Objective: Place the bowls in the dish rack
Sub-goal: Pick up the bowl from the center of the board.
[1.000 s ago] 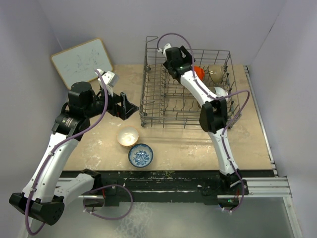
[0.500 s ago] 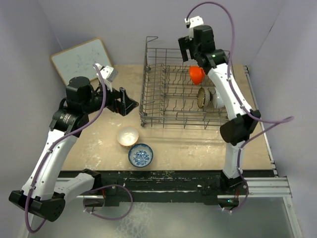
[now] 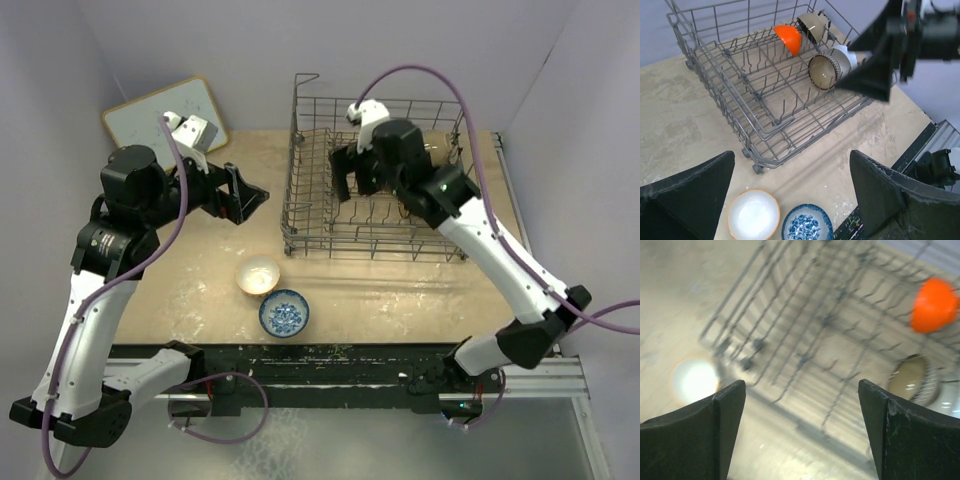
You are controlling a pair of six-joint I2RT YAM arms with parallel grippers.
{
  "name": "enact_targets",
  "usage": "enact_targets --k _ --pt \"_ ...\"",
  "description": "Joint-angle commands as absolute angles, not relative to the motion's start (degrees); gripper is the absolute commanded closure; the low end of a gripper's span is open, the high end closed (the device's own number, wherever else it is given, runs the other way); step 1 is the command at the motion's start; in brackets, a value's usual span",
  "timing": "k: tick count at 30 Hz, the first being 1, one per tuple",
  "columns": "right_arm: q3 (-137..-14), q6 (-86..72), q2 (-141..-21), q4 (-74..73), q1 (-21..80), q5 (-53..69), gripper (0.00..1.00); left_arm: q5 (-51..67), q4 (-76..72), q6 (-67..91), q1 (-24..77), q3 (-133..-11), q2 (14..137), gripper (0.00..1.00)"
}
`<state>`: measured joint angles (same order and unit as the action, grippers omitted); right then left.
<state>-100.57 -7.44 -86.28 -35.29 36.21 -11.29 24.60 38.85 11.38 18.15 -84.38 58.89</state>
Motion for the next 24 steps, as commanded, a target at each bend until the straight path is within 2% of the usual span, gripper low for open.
enact_targets --k 1,8,12,20,24 --pt "-93.1 -16.0 -79.3 -37.0 44.9 -8.6 0.08 22.1 41.2 10.8 18.4 -88.1 57.4 0.01" --pt "-80.5 -24.8 -78.6 -34.8 61.2 -10.7 0.10 18.9 43.9 11.6 18.4 -87.8 54.1 0.01" --pt "-72.3 -28.8 -79.1 -27.4 63.0 -7.2 0.11 16.8 46.5 11.1 18.5 -88.5 52.0 0.01" --pt "-60.7 -34.1 -85.7 -15.4 63.1 -3.0 0.20 11.7 50.9 9.3 18.4 -90.6 48.5 0.01" --pt "-58.7 -36.9 -89.2 -9.9 63.1 -3.5 0.30 12.2 51.2 9.1 18.4 -90.4 48.2 0.01"
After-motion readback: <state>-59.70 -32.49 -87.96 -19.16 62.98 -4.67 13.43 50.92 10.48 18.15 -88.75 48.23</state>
